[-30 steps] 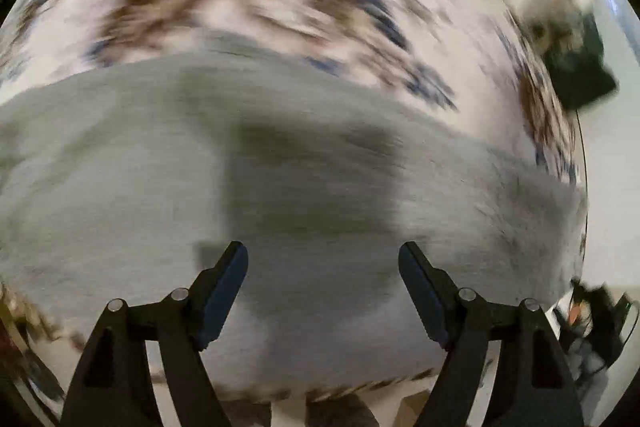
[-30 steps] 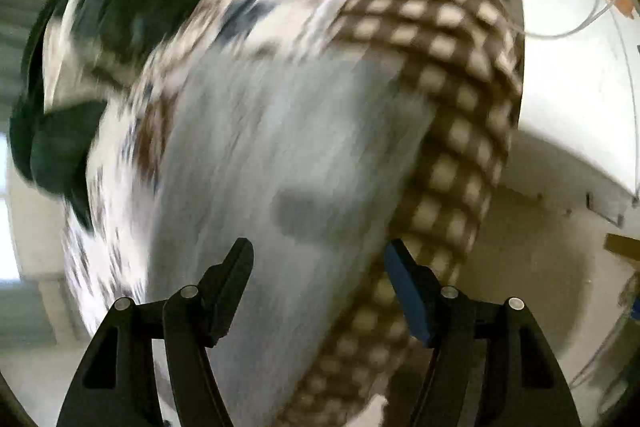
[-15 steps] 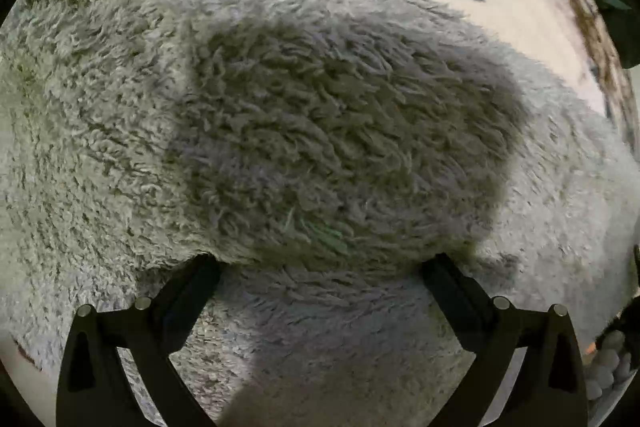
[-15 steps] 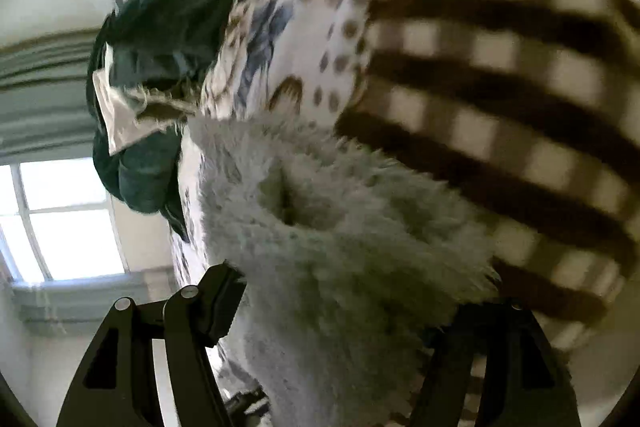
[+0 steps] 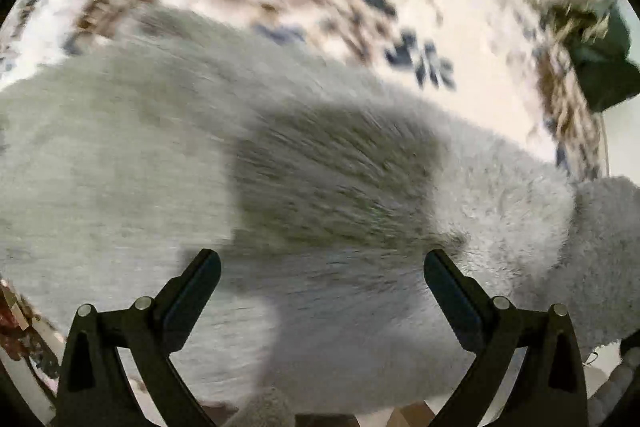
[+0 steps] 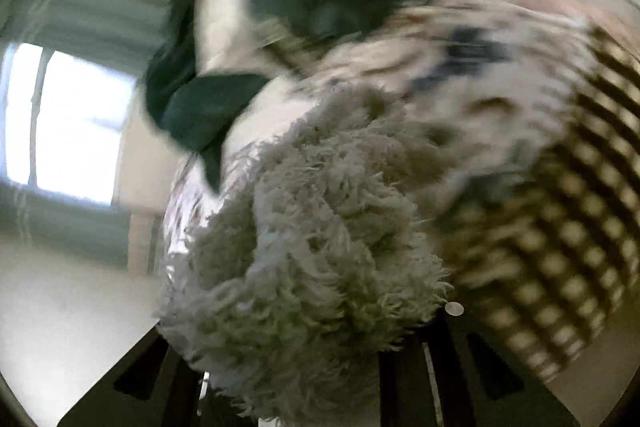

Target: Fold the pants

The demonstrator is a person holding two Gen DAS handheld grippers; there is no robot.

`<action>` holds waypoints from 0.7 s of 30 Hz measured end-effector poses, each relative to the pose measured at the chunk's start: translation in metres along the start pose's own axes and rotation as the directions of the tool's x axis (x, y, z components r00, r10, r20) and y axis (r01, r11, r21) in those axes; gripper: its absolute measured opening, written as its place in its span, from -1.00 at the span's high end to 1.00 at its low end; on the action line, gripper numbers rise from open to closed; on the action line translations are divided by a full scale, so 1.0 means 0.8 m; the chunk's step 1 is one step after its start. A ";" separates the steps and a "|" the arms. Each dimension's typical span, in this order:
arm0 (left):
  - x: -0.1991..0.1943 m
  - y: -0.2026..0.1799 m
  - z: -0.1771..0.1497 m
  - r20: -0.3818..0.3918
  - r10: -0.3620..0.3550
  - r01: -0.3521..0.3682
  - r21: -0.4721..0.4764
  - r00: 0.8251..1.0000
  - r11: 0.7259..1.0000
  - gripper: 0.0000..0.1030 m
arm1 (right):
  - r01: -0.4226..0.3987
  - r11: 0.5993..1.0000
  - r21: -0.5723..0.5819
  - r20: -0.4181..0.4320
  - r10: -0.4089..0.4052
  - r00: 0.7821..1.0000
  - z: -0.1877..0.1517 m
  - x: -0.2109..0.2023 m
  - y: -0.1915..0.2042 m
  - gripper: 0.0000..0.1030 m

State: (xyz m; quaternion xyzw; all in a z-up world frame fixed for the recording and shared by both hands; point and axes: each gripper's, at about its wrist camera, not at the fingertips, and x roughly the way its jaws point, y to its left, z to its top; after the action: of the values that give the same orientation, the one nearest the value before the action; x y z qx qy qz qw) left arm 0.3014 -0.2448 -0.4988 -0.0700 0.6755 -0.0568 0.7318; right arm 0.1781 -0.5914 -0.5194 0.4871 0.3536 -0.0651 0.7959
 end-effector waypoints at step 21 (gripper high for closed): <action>-0.106 0.309 -0.025 0.120 0.013 0.010 -0.193 0.993 0.981 -1.00 | -0.082 0.858 -0.507 -0.578 -0.269 0.770 -0.391 0.296 0.244 -0.79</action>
State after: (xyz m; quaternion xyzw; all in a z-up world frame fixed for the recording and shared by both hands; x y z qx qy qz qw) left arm 0.2717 0.0132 -0.4613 -0.1437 0.6326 0.0140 0.7609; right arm 0.2847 -0.1769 -0.6114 0.2357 0.6283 0.1555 0.7249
